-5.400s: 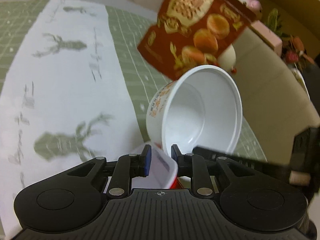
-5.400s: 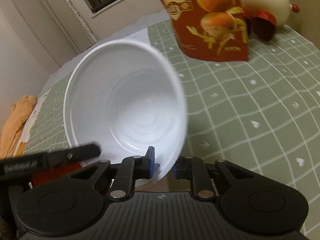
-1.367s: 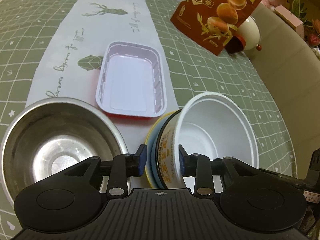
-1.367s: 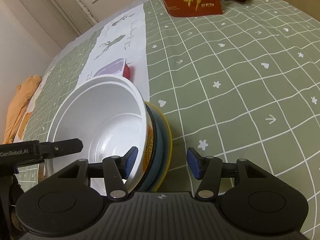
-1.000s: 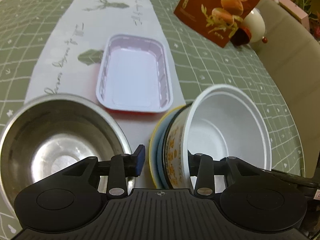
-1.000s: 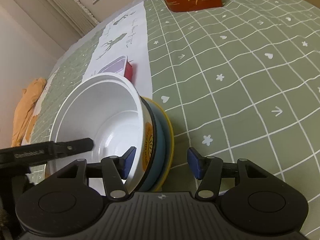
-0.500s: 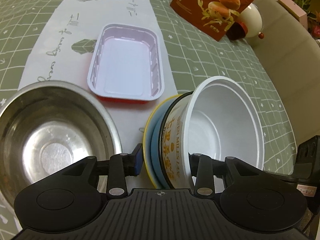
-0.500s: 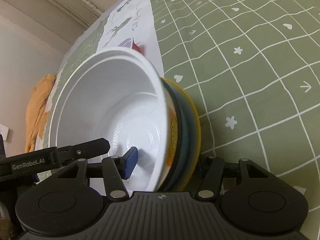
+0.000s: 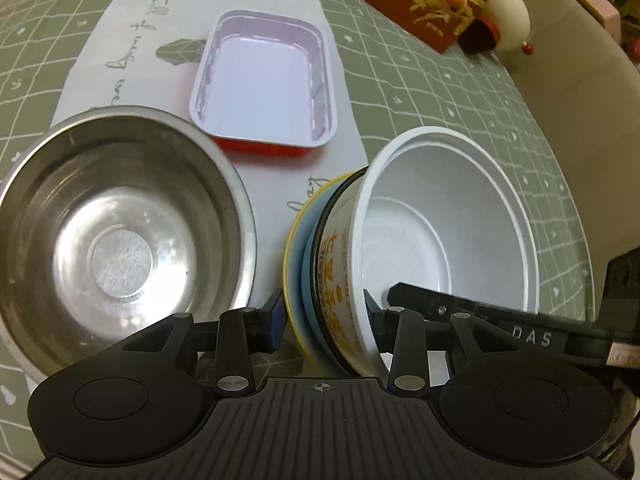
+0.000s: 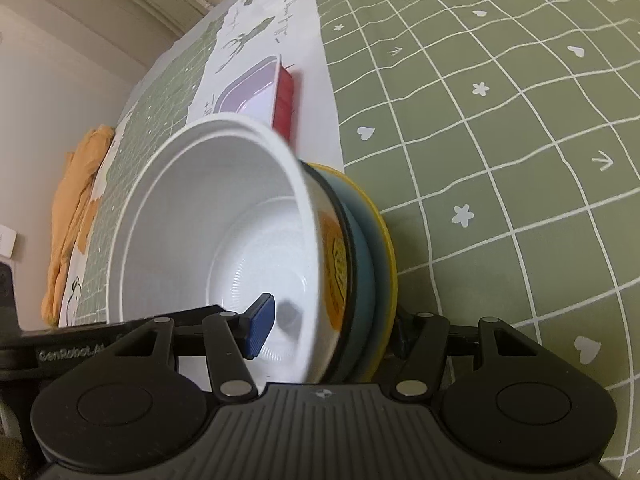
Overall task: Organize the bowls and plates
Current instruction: 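Grip the rims of the nested bowl stack with both grippers and lift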
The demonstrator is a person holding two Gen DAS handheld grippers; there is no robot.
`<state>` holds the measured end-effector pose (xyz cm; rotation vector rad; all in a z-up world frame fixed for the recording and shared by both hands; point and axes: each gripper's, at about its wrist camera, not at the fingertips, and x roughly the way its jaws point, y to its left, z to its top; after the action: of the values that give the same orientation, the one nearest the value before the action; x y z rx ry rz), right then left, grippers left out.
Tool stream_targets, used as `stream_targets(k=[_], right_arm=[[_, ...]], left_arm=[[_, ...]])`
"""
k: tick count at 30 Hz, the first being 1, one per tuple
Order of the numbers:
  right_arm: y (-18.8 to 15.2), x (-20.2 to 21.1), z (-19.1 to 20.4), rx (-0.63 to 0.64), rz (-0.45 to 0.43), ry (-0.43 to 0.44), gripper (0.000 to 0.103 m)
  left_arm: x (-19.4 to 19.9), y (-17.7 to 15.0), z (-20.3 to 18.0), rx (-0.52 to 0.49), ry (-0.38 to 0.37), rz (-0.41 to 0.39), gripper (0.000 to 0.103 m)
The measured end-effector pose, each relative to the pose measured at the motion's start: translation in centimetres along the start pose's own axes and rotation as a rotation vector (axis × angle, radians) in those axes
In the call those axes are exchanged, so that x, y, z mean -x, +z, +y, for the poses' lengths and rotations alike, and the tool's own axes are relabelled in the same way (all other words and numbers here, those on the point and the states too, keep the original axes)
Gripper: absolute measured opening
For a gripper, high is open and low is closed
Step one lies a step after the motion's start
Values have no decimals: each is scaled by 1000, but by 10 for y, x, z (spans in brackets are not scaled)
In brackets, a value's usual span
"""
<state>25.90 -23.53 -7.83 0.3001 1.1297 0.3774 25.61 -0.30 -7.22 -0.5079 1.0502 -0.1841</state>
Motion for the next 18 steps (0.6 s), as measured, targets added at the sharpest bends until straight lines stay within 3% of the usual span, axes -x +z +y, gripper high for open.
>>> stream_targets(k=[5,18], right_arm=[[1,-3,1,2,-7,2,66],[0,1,-19,-57,-57,31,67]], left_arm=[[0,2,-2,-11,-5,-13,42],[1,15,-11,-71,11,-5,44]])
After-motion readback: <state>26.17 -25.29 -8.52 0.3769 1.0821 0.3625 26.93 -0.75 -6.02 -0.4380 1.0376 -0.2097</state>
